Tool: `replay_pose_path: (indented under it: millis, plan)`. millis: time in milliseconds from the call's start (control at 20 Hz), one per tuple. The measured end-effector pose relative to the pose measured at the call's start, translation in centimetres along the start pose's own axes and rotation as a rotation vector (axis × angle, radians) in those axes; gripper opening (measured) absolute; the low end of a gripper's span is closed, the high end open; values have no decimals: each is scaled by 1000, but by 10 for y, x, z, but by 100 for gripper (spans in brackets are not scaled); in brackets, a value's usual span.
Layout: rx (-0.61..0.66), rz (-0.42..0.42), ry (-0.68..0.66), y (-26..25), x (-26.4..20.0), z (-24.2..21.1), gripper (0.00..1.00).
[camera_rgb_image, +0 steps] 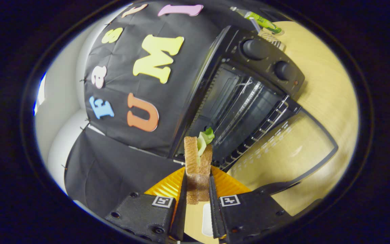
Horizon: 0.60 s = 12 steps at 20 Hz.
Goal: Open the toaster oven, put the food inside, and close the toaster oven door.
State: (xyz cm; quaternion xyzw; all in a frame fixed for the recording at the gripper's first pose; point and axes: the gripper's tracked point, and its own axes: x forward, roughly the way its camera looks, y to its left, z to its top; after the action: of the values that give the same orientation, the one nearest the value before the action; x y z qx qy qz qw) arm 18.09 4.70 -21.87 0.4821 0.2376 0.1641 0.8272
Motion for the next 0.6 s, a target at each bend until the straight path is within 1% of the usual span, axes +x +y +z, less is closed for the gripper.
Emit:
replay_pose_path:
  millis: [100,200,250,400,450,600]
  plan:
    - [54,-34,-54,-17,10,21,36]
    - [83,-57,-97,-34,19,38,37]
    - [111,-54,-116,-39,26,45,37]
    - [186,-72,-160,-46,45,54,37]
    - [178,-96,-164,-50,52,54,37]
    - [108,-127,-178,-44,70,57,37]
